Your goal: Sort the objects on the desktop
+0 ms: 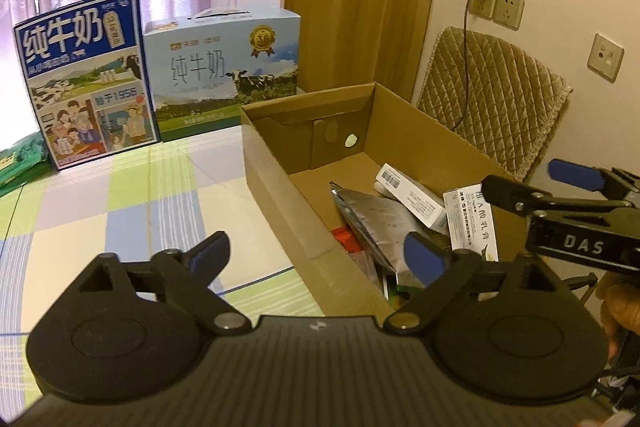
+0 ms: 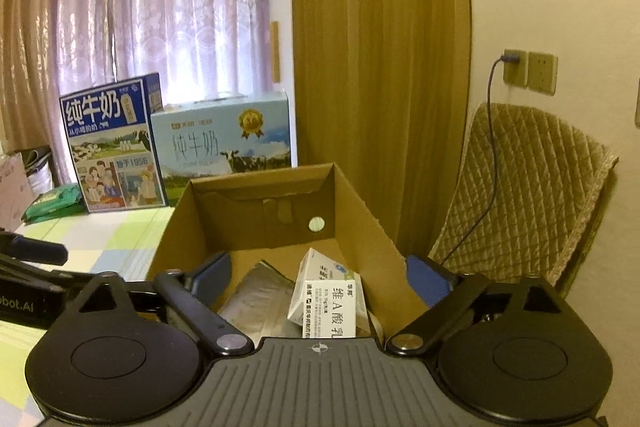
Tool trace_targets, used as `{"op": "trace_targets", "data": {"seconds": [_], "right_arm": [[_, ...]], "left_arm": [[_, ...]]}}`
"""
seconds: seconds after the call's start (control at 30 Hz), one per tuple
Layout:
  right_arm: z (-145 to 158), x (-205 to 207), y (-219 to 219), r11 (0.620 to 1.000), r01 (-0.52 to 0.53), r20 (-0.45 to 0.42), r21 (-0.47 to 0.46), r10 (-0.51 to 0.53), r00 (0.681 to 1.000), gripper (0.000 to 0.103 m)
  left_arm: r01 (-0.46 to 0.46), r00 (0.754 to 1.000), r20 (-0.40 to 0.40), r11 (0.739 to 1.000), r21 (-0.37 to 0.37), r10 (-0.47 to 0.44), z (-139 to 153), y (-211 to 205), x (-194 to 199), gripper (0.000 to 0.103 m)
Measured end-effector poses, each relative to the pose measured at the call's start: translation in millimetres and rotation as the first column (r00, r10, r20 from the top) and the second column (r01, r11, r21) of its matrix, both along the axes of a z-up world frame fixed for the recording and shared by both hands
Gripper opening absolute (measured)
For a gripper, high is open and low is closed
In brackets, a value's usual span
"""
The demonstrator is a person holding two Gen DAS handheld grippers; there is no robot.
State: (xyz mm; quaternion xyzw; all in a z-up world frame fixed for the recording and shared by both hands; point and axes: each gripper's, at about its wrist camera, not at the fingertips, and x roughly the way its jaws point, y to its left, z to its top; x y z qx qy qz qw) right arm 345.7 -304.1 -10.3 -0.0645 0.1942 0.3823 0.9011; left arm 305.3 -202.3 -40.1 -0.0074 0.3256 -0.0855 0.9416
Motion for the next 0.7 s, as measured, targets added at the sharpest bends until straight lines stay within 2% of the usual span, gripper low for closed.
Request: {"op": "trace_targets", "data": {"seconds": [0.1, 0.33, 0.5, 0.7], "right_arm": [[3, -10, -7, 1.000, 0.000, 0.033, 0.008, -0.001, 0.999, 0.101], [11, -29, -25, 0.997, 0.005, 0.031, 0.073, -0.007, 0.999, 0.101], [20, -42, -35, 0.995, 0.049, -0.040, 0.082, -0.045, 0.998, 0.101], [31, -67, -56, 0.996, 0.071, -0.147, 0.058, -0.062, 0.987, 0.101]], "left_arm": [[-0.013, 1.000, -0.003, 1.000, -0.008, 0.013, 0, 5, -9, 0.098], [-0.065, 0.998, 0.011, 0.998, 0.027, 0.065, -4, 13, -39, 0.101], [-0.118, 0.993, 0.025, 0.993, 0.020, 0.118, -1, 18, -65, 0.102], [-0.181, 0.983, 0.002, 0.983, -0.037, 0.181, 10, 15, -103, 0.102]]}}
